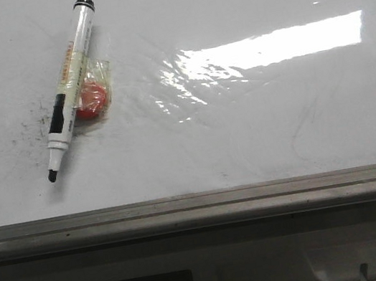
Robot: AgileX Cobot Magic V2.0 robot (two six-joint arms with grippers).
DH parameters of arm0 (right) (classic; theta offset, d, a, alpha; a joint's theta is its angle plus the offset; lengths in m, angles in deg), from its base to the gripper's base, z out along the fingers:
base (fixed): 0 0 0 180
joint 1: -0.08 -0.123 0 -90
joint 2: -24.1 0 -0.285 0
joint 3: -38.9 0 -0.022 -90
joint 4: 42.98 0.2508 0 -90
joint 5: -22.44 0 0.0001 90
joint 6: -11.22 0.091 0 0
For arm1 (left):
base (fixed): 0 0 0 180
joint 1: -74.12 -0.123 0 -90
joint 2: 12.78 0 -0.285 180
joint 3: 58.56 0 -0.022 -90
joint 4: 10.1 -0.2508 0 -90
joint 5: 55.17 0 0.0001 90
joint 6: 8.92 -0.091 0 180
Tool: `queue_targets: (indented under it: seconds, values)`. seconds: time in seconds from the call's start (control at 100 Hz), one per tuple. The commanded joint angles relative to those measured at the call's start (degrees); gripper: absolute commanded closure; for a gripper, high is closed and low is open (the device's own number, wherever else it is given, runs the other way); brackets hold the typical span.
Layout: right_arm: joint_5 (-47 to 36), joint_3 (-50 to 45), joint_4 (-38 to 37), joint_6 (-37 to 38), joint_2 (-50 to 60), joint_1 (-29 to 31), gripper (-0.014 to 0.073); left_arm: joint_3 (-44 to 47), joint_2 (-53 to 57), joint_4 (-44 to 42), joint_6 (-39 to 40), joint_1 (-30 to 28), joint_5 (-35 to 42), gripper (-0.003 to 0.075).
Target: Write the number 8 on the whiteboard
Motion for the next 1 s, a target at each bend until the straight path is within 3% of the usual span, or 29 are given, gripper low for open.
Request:
queue_targets:
  seconds: [0.0,0.99]
  values:
    - [-1.5,-0.8,-0.5,0.1,1.2,0.3,0.0657,1.8,1.7,0.3,0.7,-0.1,3.0,0.0741]
    - [-1.5,-0.8,-0.5,0.1,1.2,0.3,0.0657,1.8,1.7,0.4,0.7,-0.1,3.0,0.0741]
